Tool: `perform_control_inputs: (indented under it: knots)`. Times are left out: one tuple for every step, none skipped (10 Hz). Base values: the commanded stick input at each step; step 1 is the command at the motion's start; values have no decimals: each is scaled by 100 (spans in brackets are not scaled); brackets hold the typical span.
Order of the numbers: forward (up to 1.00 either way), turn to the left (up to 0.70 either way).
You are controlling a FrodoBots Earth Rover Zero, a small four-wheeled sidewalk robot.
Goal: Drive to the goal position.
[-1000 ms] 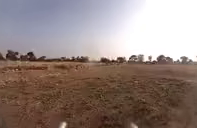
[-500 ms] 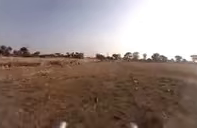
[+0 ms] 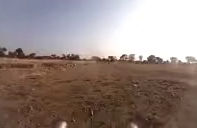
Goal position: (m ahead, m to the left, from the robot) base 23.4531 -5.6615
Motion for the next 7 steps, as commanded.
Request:
perform_control_inputs:
  knots:
    - [70, 0]
    - [70, 0]
    - [70, 0]
    - [70, 0]
    - [70, 0]
    - [70, 0]
    - [70, 0]
